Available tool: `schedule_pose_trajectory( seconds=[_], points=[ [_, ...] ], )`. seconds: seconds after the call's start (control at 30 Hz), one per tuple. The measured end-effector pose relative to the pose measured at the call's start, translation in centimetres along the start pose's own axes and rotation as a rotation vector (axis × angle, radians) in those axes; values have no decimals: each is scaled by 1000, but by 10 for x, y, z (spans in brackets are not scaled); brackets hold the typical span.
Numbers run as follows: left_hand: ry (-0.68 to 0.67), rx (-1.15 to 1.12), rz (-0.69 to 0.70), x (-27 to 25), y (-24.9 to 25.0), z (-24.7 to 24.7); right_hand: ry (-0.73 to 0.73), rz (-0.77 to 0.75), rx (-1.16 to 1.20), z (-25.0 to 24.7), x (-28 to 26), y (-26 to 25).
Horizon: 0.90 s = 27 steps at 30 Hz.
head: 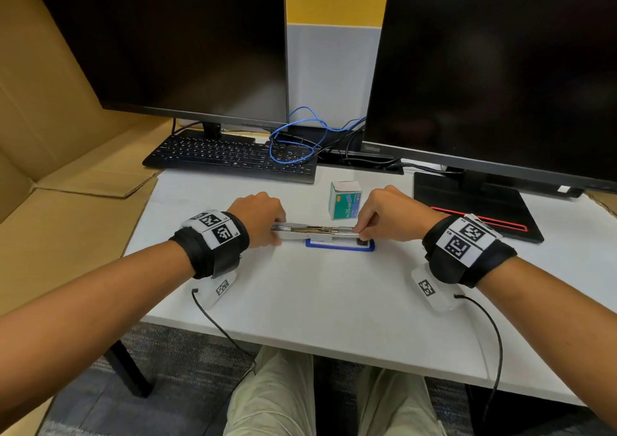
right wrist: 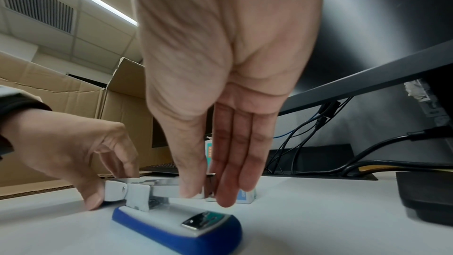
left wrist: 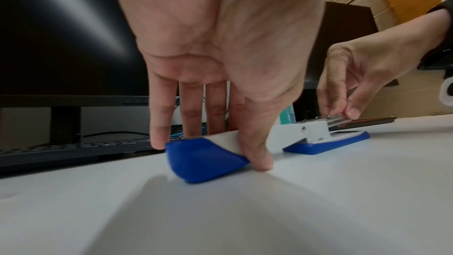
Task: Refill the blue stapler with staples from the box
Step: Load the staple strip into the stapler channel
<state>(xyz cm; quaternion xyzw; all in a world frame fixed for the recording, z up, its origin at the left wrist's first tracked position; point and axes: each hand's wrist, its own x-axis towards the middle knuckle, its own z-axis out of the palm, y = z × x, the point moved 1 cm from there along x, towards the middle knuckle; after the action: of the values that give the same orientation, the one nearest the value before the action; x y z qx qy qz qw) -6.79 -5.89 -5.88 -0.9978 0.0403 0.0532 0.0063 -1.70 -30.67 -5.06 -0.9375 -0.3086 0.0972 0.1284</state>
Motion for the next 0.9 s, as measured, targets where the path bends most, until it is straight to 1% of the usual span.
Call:
schedule_pose_trajectory(
  seconds=[0.1, 0.2, 0.33, 0.5, 0.57, 0.73, 0.9],
  points=[
    [-10, 10, -15, -1, -9, -1, 10, -7, 2, 0, 0, 0],
    [-6, 22, 8, -2, -11, -6, 15, 0, -23, 1, -1, 0],
    [64, 22, 65, -2, -13, -23, 2, 8, -49, 0, -2, -2],
    [170, -124, 140, 0, -3, -43, 16, -1, -42, 2, -3, -2],
    [193, -150, 162, 2, 6, -48, 20, -4, -45, 2, -3, -2],
    [216, -259, 180, 8, 25, -50, 38, -7, -31, 6, -1, 3],
    [197, -429, 205, 13, 46, -40, 61, -46, -18, 5, -4, 1]
  ],
)
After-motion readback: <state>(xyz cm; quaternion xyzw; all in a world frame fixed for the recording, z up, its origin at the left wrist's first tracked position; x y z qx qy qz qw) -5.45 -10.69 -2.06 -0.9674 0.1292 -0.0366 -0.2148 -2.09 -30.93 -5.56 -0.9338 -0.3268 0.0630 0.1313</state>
